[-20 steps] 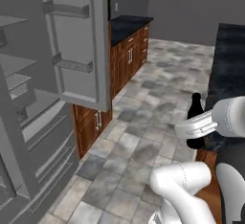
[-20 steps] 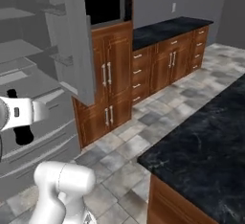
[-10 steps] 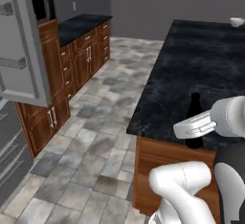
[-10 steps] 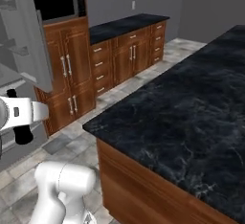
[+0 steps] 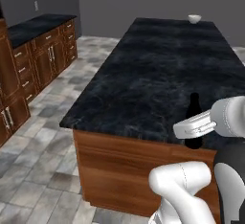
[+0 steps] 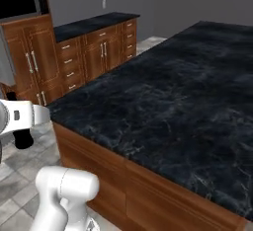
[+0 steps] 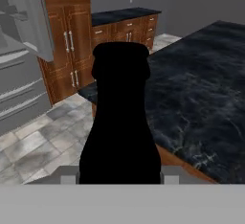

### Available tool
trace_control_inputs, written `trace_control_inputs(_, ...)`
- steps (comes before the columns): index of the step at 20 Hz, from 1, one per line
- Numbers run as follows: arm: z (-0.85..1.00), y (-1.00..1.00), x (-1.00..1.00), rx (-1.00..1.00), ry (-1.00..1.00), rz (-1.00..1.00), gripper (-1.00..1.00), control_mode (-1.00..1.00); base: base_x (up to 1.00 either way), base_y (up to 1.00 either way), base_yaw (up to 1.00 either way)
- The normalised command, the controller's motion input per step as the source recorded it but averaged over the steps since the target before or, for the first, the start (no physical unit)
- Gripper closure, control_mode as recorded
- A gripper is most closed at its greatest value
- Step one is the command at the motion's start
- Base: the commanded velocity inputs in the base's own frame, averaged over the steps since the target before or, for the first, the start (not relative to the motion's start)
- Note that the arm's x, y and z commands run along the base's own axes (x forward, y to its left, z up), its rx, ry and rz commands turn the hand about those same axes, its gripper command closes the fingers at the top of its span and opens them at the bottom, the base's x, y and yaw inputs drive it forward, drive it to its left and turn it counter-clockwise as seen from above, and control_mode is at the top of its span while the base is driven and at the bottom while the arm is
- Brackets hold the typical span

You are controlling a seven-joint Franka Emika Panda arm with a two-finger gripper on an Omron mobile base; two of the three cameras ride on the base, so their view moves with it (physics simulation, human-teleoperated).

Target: Open the fridge, grab two sodas, and place both sodas inside the bowl with ice on the dining counter.

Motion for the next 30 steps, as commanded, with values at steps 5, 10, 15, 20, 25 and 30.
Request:
trace_control_inputs(5,0.00,0.00,0.00,0.00,0.00,0.00,1.00,1.00,-0.57,-1.00,-0.20)
trace_control_inputs(10,0.00,0.00,0.00,0.00,0.00,0.00,1.00,1.00,-0.53,-1.00,-0.19)
trace_control_inputs(15,0.00,0.00,0.00,0.00,0.00,0.00,1.00,1.00,-0.33,-1.00,-0.19)
trace_control_inputs(20,0.00,0.00,0.00,0.00,0.00,0.00,1.00,1.00,-0.05,-1.00,-0.15)
trace_control_inputs(25,0.00,0.00,0.00,0.00,0.00,0.00,1.00,1.00,0.09,-1.00,-0.11)
trace_control_inputs(30,0.00,0.00,0.00,0.00,0.00,0.00,1.00,1.00,0.74,-1.00,-0.03)
